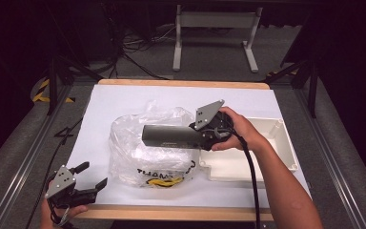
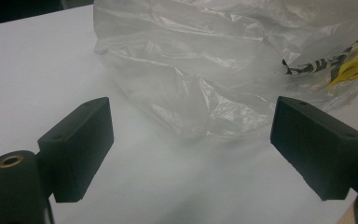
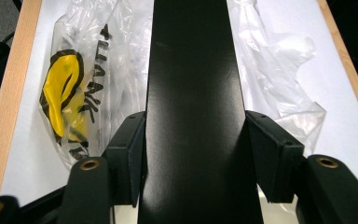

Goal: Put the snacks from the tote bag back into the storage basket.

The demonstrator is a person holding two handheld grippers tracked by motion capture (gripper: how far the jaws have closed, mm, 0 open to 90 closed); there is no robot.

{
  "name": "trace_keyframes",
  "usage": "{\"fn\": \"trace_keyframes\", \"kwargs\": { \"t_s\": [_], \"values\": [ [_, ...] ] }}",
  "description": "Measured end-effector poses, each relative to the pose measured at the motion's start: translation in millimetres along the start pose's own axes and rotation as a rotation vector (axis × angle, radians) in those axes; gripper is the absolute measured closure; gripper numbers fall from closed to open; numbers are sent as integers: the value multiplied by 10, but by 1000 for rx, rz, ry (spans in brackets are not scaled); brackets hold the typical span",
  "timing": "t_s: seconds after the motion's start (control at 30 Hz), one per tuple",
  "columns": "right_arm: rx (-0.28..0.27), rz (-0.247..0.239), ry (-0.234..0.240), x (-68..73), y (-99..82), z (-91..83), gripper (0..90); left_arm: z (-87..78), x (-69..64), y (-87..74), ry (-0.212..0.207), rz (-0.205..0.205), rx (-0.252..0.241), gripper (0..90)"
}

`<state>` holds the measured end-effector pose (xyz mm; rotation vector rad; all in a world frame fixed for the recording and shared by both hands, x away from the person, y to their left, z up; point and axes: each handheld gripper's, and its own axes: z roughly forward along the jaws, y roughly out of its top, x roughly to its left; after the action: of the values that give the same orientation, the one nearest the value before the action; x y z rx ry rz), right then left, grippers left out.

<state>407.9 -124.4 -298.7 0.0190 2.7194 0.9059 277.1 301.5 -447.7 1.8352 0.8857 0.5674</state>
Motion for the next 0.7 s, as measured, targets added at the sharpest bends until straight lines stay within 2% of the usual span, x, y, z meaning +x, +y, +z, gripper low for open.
{"fn": "trace_keyframes", "kwargs": {
  "t_s": [0.3, 0.7],
  "values": [
    [-11, 10, -18, -13, -174, -202, 429, 10, 4, -4, -1, 2, 4, 140],
    [-17, 49, -50, -20, -441, -454, 429, 22, 15, -10, 1, -3, 9, 140]
  ]
}}
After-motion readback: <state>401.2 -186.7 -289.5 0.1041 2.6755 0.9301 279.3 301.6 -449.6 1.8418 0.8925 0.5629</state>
